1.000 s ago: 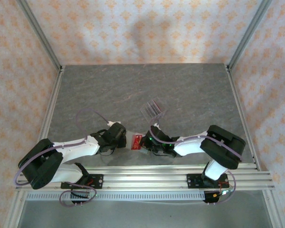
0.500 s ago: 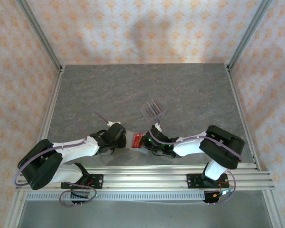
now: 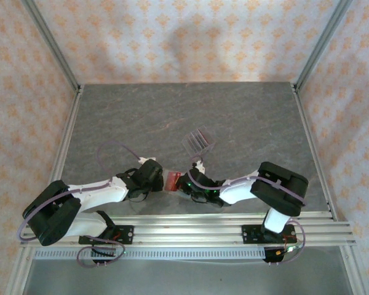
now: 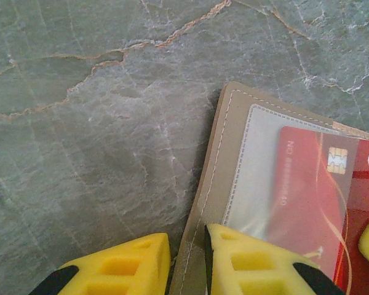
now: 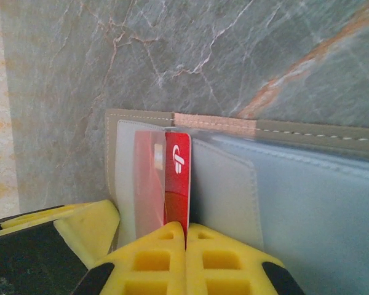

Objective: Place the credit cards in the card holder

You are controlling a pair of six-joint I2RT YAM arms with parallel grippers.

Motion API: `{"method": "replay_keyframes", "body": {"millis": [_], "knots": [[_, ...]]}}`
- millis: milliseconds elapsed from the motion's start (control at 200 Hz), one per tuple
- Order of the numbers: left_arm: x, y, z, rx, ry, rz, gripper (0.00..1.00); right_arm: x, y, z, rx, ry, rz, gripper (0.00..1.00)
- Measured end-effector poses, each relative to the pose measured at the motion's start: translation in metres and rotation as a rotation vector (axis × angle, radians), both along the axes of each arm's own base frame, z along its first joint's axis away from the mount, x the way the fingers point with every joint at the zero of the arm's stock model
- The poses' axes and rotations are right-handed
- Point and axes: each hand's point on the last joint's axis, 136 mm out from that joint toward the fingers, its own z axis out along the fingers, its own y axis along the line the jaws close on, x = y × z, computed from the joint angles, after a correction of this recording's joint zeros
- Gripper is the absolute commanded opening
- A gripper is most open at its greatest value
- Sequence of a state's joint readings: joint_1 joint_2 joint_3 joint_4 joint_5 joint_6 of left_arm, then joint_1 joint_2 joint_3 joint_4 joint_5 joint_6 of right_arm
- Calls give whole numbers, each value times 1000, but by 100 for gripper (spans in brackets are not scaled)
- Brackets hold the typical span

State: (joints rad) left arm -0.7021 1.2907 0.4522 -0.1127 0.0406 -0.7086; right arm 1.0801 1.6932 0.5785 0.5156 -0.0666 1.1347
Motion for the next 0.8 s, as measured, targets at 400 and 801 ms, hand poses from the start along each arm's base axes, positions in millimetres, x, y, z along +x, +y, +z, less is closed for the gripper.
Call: {"method": "replay_keyframes", "body": {"millis": [400,801], "knots": [[-1,-1,0,-5,-1,4,24,1,17,0,23,-17,-16,0],[-5,5,2,-15,-14,36,25,3,28,1,80,-30,-20,14]]}}
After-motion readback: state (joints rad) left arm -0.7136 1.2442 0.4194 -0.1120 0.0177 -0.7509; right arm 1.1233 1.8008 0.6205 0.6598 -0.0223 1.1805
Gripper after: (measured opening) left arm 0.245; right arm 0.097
